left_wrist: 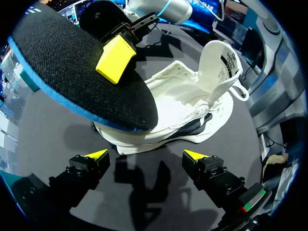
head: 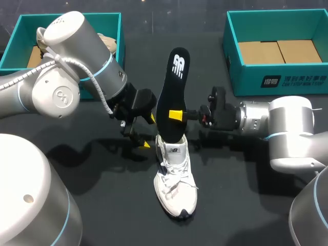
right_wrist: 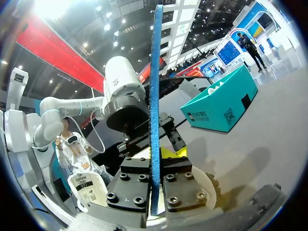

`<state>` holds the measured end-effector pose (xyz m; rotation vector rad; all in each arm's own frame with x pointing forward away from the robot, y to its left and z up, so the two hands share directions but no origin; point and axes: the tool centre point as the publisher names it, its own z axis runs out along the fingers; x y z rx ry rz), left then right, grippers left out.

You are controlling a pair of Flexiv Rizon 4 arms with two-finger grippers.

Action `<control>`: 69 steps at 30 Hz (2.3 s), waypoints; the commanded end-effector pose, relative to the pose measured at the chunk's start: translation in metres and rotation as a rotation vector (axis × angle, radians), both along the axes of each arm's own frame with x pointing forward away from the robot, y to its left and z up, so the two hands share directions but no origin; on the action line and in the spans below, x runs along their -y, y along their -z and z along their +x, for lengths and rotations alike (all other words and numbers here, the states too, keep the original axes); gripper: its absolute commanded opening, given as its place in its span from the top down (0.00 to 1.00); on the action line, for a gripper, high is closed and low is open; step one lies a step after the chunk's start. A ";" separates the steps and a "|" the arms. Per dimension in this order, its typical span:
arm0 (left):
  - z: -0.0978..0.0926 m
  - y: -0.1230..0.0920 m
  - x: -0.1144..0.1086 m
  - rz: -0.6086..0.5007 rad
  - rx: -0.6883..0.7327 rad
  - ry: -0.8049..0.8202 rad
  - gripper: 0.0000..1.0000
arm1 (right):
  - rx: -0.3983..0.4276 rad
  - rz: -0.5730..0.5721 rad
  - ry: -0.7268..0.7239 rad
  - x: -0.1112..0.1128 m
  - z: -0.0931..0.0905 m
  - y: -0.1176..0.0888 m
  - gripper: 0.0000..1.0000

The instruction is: Take the shoe out of the shoebox, open the shoe tongue, remove and reinsert the insole, then place the shoe into the shoebox

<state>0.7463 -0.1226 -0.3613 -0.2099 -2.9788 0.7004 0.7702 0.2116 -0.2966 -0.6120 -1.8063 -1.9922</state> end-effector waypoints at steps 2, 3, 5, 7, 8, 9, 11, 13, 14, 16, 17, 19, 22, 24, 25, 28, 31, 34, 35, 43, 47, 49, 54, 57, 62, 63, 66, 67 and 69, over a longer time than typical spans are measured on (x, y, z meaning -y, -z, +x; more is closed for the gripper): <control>0.000 0.001 0.001 0.001 0.000 0.001 0.00 | -0.005 0.000 -0.013 -0.002 -0.005 0.005 1.00; 0.000 0.001 0.001 0.001 0.000 0.001 0.00 | -0.006 -0.001 -0.016 -0.002 -0.006 0.006 1.00; 0.000 0.001 0.001 0.001 0.000 0.001 0.00 | -0.010 -0.002 -0.018 -0.003 -0.008 0.007 1.00; 0.000 0.001 0.001 0.001 0.000 0.001 0.00 | -0.014 -0.003 -0.022 -0.003 -0.010 0.008 1.00; 0.000 0.001 0.001 0.001 0.000 0.001 0.00 | -0.017 -0.005 -0.025 -0.003 -0.011 0.008 1.00; 0.000 0.001 0.001 0.001 0.000 0.001 0.00 | -0.018 -0.005 -0.027 -0.003 -0.012 0.009 1.00; 0.000 0.001 0.001 0.001 0.000 0.001 0.00 | -0.024 -0.008 -0.038 -0.003 -0.013 0.010 1.00; 0.000 0.001 0.001 0.001 0.000 0.001 0.00 | -0.028 -0.010 -0.042 -0.003 -0.014 0.012 1.00; 0.000 0.001 0.001 0.001 0.000 0.001 0.00 | -0.031 -0.010 -0.045 -0.003 -0.015 0.014 1.00; 0.000 0.001 0.001 0.001 0.000 0.001 0.00 | -0.039 -0.011 -0.054 -0.003 -0.016 0.016 1.00; 0.000 0.001 0.001 0.001 0.000 0.001 0.00 | -0.044 -0.012 -0.059 -0.003 -0.016 0.018 1.00; 0.000 0.001 0.001 0.001 0.000 0.001 0.00 | -0.052 -0.015 -0.068 -0.003 -0.018 0.020 1.00; 0.000 0.001 0.001 0.001 0.000 0.001 0.00 | -0.063 -0.017 -0.077 -0.003 -0.020 0.024 1.00; 0.000 0.001 0.001 0.001 0.000 0.001 0.00 | -0.072 -0.017 -0.080 -0.003 -0.022 0.026 1.00; 0.000 0.001 0.001 0.001 0.000 0.001 0.00 | -0.076 -0.016 -0.079 -0.002 -0.023 0.028 1.00; 0.000 0.001 0.001 0.001 0.000 0.001 0.00 | -0.087 -0.011 -0.078 -0.002 -0.026 0.033 1.00; 0.000 0.001 0.001 0.001 0.000 0.001 0.00 | -0.099 -0.003 -0.078 -0.002 -0.030 0.039 1.00; 0.000 0.001 0.001 0.001 0.000 0.001 0.00 | -0.109 -0.004 -0.077 -0.002 -0.035 0.042 1.00; 0.000 0.001 0.001 0.001 0.000 0.001 0.00 | -0.113 -0.005 -0.076 -0.003 -0.038 0.042 1.00; 0.000 0.001 0.001 0.001 0.000 0.001 0.00 | -0.151 -0.040 -0.071 -0.007 -0.050 0.050 1.00; 0.000 0.001 0.001 0.001 0.000 0.001 0.00 | -0.170 -0.048 -0.068 -0.006 -0.053 0.055 1.00; 0.000 0.001 0.001 0.001 0.000 0.001 0.00 | -0.174 -0.047 -0.066 -0.005 -0.053 0.056 1.00; 0.000 0.001 0.001 0.001 0.000 0.001 0.00 | -0.170 -0.056 -0.060 -0.003 -0.054 0.052 1.00; 0.000 0.001 0.001 0.001 0.000 0.001 0.00 | -0.163 -0.064 -0.061 -0.003 -0.052 0.049 1.00; 0.000 0.001 0.001 0.001 0.000 0.001 0.00 | -0.144 -0.073 -0.066 -0.002 -0.047 0.043 0.78; 0.000 0.001 0.001 0.001 0.000 0.001 0.00 | -0.139 -0.075 -0.069 -0.002 -0.047 0.041 0.77; 0.000 0.001 0.001 0.001 0.000 0.001 0.00 | -0.129 -0.079 -0.076 -0.003 -0.045 0.038 0.73; 0.000 0.001 0.001 0.001 0.000 0.001 0.00 | -0.127 -0.080 -0.077 -0.003 -0.044 0.038 0.72; 0.000 0.001 0.001 0.001 0.000 0.001 0.00 | -0.124 -0.083 -0.079 -0.003 -0.043 0.037 0.73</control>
